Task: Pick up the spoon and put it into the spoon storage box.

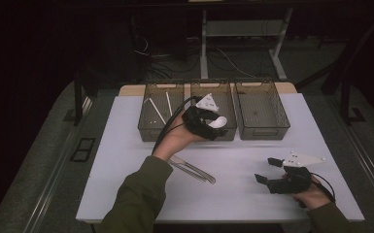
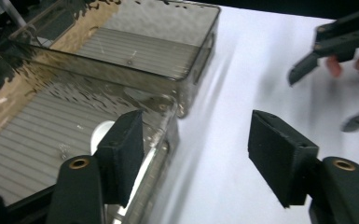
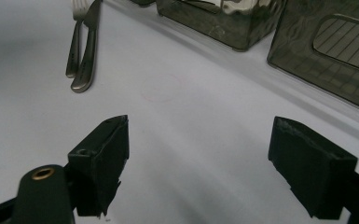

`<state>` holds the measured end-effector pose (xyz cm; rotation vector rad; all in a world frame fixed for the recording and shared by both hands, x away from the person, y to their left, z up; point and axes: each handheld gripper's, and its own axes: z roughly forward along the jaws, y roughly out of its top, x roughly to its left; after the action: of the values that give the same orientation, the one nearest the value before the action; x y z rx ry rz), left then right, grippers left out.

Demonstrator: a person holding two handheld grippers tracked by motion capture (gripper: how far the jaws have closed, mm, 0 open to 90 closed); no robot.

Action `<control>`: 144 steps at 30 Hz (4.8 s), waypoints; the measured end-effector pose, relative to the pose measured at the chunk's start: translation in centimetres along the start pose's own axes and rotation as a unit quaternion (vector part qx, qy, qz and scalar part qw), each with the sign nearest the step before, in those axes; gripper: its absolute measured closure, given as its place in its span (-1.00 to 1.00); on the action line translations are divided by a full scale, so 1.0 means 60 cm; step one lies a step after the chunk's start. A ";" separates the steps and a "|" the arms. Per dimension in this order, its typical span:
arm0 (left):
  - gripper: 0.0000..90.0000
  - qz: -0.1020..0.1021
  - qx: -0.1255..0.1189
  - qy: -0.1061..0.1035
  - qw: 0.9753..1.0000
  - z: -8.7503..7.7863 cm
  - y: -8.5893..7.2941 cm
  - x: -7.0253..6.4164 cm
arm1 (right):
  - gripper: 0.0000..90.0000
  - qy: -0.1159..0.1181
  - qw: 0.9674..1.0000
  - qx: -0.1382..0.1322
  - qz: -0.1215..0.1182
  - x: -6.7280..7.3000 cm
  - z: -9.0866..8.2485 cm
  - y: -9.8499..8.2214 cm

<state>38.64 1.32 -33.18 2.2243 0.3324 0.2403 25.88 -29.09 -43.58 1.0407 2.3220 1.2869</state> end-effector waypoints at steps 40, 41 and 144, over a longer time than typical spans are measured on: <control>0.98 -0.029 0.071 -0.030 0.997 0.001 -0.215 -0.091 | -0.55 -0.007 1.000 0.003 0.005 -0.002 0.004 -0.001; 0.98 -0.026 0.076 -0.028 0.996 0.004 -0.217 -0.092 | -0.55 -0.007 1.000 0.003 0.005 -0.002 0.004 -0.001; 0.75 -0.029 0.093 -0.032 0.995 -0.069 -0.287 -0.027 | -0.55 -0.004 1.000 0.008 0.003 -0.003 0.006 -0.002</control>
<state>33.28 14.17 -44.20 2.3963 0.3995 0.1104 26.16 -29.06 -43.91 1.0566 2.3284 1.2676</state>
